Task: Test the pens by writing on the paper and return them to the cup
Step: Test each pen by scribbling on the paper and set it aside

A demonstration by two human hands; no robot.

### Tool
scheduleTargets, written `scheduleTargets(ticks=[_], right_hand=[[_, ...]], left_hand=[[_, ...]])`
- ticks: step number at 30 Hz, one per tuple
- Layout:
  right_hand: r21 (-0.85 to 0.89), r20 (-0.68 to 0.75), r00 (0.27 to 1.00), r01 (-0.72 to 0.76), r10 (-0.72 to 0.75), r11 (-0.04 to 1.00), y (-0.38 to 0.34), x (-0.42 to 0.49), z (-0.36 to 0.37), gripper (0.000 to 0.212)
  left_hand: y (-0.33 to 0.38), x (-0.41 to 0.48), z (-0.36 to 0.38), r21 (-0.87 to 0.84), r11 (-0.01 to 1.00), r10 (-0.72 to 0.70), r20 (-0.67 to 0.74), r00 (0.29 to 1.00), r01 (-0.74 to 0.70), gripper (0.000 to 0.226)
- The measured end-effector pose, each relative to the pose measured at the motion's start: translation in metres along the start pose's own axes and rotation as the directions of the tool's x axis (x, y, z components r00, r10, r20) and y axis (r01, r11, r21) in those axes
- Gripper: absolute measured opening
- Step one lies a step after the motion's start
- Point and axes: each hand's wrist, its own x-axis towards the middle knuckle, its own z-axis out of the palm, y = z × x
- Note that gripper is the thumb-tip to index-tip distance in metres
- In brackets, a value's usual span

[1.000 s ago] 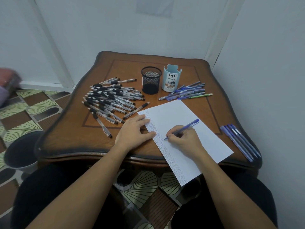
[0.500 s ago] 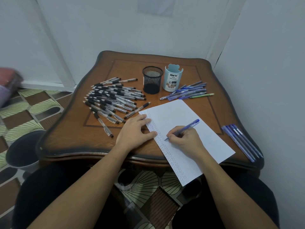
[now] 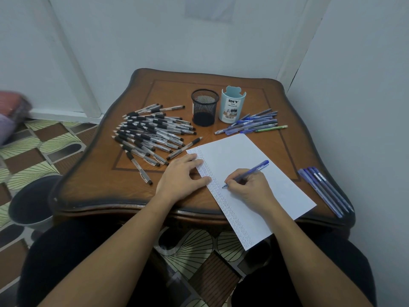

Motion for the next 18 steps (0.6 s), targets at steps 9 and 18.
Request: scheduleTargets(ticks=[9,18], right_hand=[[-0.007,0.005,1.000,-0.005,0.005,1.000,-0.0028,-0.0010,-0.0006,0.016],[-0.012,0.009,1.000,0.000,0.000,1.000,-0.0030,-0.0013,-0.0009,0.016]], left_hand=[[0.0012,-0.0013,-0.0011,-0.011,1.000,0.001,-0.001,1.000,-0.001,0.068],[0.0023,-0.0013,-0.0019,-0.010,1.000,-0.001,0.004,1.000,0.001,0.068]])
